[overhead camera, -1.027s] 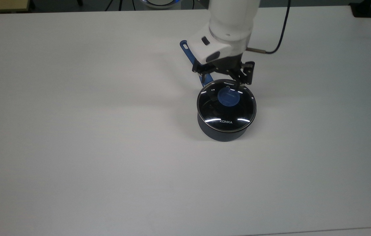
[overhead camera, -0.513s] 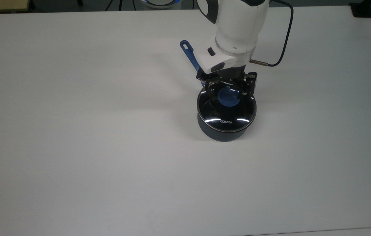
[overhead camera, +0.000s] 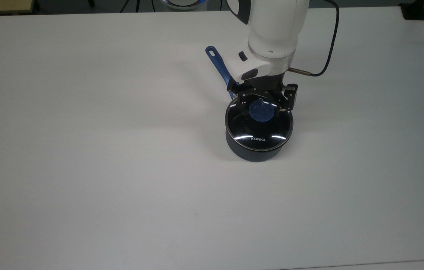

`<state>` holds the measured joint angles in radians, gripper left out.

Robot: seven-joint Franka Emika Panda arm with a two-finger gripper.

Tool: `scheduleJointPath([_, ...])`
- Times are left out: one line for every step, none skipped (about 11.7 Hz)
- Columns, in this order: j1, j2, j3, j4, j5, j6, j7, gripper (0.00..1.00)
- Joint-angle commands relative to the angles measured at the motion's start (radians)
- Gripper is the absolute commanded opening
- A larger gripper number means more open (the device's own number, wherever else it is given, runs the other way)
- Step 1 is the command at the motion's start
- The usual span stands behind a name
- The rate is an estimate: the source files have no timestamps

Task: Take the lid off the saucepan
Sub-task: 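Close the gripper on the blue knob of the glass lid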

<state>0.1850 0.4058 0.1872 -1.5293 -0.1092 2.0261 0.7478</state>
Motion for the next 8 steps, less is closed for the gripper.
scheduleJointPath([0.014, 0.036, -0.008, 0.011, -0.024, 0.039, 0.027, 1.00])
scheduleJointPath([0.013, 0.041, -0.008, 0.009, -0.033, 0.039, 0.027, 1.00])
scheduleJointPath([0.016, 0.042, -0.008, 0.008, -0.043, 0.039, 0.027, 1.00])
scheduleJointPath([0.019, 0.042, -0.008, 0.008, -0.043, 0.037, 0.027, 1.00])
scheduleJointPath([0.022, 0.042, -0.006, 0.008, -0.043, 0.037, 0.027, 1.00])
scheduleJointPath([0.031, 0.042, -0.005, 0.006, -0.043, 0.037, 0.027, 0.93])
scheduleJointPath([0.033, 0.042, -0.005, 0.006, -0.043, 0.037, 0.028, 0.76])
scheduleJointPath([0.034, 0.042, -0.005, 0.006, -0.043, 0.037, 0.027, 0.67])
